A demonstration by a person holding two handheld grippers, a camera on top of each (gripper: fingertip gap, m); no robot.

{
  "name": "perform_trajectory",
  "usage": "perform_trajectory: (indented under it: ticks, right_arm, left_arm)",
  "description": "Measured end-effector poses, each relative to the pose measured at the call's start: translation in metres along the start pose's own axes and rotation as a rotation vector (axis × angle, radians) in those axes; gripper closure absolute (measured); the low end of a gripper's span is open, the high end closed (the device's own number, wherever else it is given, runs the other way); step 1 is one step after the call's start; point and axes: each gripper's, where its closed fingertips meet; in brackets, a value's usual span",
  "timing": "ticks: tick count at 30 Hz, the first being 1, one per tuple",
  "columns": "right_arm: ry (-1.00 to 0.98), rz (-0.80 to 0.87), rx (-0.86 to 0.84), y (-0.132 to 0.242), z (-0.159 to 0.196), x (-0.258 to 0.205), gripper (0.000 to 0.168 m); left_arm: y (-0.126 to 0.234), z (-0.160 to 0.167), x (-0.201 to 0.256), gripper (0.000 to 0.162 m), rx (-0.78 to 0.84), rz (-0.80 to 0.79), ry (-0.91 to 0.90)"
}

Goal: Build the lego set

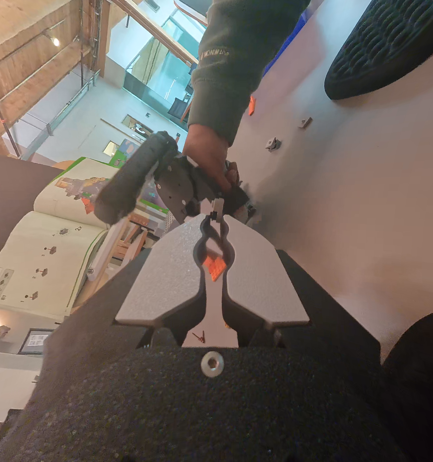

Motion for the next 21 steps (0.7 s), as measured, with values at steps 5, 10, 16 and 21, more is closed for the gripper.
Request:
perform_trajectory:
  ticks: [5,10,16,21]
  right_arm:
    - [0.195,-0.149,0.147,0.057,-0.033,-0.051,0.162]
    - [0.297,-0.244,0.163,0.088,-0.051,-0.09,0.162]
    - [0.327,-0.251,0.13,0.093,-0.056,-0.102,0.162]
    - [0.355,-0.245,0.085,0.094,-0.057,-0.109,0.161]
  left_arm:
    - [-0.001,-0.006,0.003,0.155,0.017,-0.005,-0.027]
    - [-0.001,-0.015,0.004,0.155,0.04,-0.02,-0.07]
    - [0.001,-0.027,0.005,0.155,0.063,-0.046,-0.127]
    - [0.002,-0.034,0.006,0.155,0.08,-0.054,-0.148]
Point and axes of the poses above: each gripper's, where its closed fingertips meet, y back along the fingers, z out of its underside, x = y × z across the jaws, and after that the axes turned 3 degrees about y, right-handed
